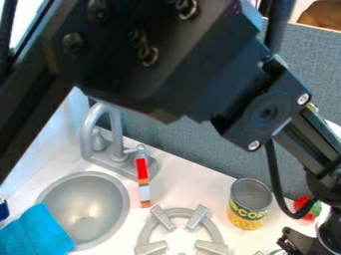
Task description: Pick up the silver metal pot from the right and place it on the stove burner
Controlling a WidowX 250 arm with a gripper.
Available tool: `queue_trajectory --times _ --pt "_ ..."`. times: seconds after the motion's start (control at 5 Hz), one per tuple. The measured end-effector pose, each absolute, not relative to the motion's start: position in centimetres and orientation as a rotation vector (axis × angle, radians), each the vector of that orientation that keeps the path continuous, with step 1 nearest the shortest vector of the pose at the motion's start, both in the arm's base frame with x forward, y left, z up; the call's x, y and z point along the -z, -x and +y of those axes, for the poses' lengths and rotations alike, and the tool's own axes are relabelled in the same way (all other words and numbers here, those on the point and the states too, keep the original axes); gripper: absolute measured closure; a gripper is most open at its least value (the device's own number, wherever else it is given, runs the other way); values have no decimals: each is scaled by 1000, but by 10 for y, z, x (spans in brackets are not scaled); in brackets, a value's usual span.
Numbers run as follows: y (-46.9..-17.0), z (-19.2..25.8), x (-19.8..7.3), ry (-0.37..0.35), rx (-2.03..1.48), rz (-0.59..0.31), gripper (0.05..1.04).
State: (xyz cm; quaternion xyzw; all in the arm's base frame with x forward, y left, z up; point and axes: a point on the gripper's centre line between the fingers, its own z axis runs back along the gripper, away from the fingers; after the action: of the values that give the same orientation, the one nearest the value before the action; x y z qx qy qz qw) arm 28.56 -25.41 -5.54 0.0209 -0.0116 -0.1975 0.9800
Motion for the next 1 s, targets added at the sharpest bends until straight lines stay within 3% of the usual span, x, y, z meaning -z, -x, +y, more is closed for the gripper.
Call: queue_trajectory --times 0.2,0.4,0.8,1.0 --pt "-283 -253 54 -32 375 -32 759" --pt "-272 -243 49 -24 347 -31 761" --pt "-262 -210 -4 72 261 -168 761" --pt "-253 -180 -8 38 184 -169 761"
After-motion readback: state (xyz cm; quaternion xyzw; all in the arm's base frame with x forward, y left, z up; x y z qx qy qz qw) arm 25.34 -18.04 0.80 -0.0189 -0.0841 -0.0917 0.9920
